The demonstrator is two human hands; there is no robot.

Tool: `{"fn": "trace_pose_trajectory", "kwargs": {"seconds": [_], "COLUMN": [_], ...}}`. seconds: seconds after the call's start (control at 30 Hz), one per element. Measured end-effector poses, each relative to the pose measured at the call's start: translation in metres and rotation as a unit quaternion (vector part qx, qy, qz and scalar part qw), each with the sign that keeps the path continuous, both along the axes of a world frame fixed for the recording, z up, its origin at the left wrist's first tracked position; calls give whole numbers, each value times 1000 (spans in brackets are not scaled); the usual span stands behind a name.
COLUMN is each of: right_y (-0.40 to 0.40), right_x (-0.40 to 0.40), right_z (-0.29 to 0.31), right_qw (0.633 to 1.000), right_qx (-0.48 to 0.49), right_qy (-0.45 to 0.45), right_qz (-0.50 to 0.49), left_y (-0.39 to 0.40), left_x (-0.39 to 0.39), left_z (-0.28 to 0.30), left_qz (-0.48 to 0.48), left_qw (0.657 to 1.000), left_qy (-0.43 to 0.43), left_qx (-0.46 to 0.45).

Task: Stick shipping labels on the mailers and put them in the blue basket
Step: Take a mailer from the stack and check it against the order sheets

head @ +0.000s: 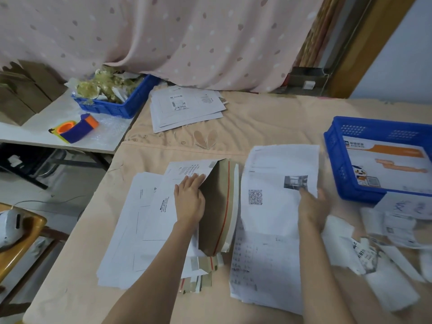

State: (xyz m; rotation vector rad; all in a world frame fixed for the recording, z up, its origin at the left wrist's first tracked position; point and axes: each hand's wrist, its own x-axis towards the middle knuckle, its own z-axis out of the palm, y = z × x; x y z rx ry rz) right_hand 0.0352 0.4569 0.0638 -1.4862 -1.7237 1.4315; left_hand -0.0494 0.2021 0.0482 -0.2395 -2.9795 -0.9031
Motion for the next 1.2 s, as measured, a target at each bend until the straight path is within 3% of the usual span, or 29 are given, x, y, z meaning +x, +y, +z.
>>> {"fn": "trace_pose_trajectory", "kwargs": {"seconds": [0.17, 0.37, 0.77, 1.2], "right_y": [15, 7, -10, -39], "right_x": [9, 17, 14, -6], "right_z": [11, 6, 21, 10], "right_qw": [992, 984, 980, 978], "right_qx": [-104, -150, -16, 40], "right_qy": [78, 43, -22, -6], "right_qz": [6, 91, 195, 203], "left_y": [1, 1, 4, 11], "left_x": [1, 0, -3, -3], "left_z": [-5, -4, -2, -3], "left_qz": [-22, -22, -24, -41], "left_qw": [1000, 1000, 999, 994], "left_qy": [-10, -10, -27, -90], "left_qx": [9, 11, 20, 45]}}
